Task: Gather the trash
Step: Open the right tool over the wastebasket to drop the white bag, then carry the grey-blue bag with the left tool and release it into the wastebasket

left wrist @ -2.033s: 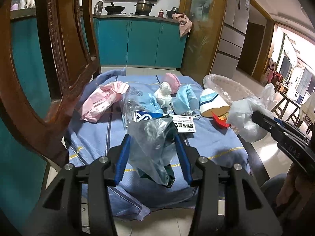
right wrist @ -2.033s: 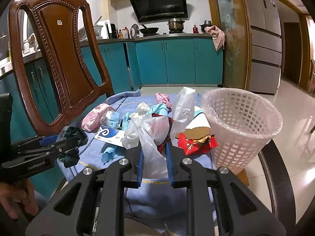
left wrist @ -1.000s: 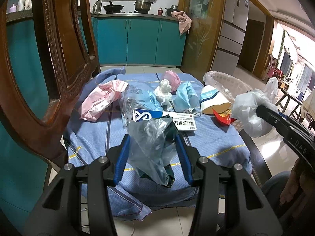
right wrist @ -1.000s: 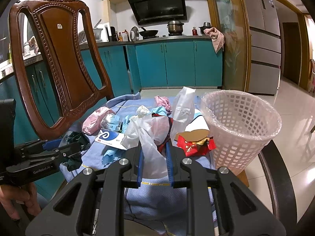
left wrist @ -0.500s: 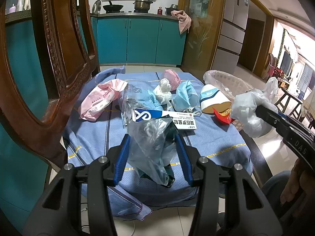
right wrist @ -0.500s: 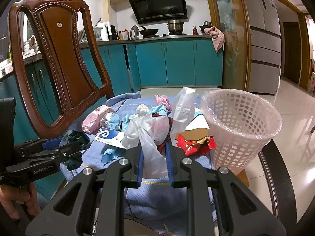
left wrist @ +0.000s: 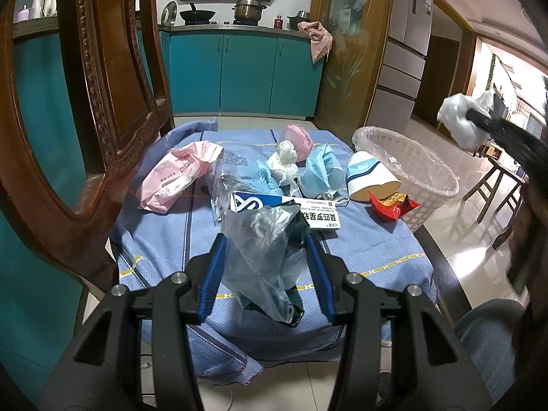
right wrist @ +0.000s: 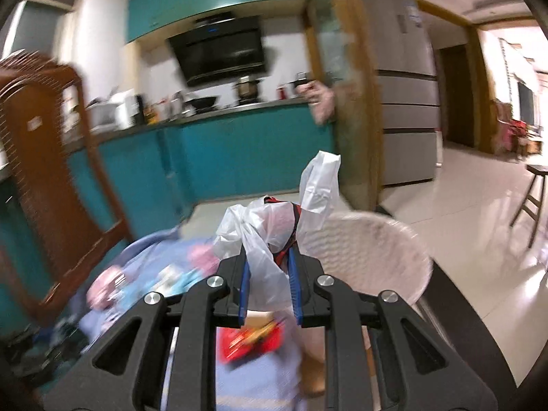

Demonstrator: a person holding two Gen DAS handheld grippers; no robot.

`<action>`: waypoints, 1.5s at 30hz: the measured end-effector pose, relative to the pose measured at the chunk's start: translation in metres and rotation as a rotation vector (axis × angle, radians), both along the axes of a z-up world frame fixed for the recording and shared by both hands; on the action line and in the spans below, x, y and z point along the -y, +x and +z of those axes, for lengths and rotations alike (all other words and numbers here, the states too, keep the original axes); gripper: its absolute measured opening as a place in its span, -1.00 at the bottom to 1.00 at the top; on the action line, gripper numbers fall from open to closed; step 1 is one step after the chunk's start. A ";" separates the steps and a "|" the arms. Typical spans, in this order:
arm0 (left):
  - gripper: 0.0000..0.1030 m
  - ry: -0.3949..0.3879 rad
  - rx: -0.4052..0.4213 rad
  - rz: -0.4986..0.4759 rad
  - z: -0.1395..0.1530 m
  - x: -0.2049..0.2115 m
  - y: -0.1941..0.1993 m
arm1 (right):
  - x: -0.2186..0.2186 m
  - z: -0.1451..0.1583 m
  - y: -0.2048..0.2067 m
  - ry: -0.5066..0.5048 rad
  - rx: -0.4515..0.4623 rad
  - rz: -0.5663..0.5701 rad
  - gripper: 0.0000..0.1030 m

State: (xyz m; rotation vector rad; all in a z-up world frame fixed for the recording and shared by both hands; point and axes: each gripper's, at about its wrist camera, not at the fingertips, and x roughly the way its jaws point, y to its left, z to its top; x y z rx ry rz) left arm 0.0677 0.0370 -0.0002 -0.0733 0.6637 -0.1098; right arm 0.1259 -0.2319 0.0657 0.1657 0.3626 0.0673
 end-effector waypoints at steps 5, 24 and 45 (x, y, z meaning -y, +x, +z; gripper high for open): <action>-0.07 -0.003 -0.007 0.008 -0.002 -0.001 0.003 | 0.041 -0.029 0.061 0.054 -0.082 -0.103 -0.54; -0.07 0.002 0.050 -0.215 0.040 0.087 0.047 | 0.087 -0.028 -0.077 0.350 0.180 -0.260 0.85; 0.87 -0.048 0.065 -0.319 0.065 0.180 0.176 | 0.101 -0.037 -0.066 0.361 0.126 -0.296 0.86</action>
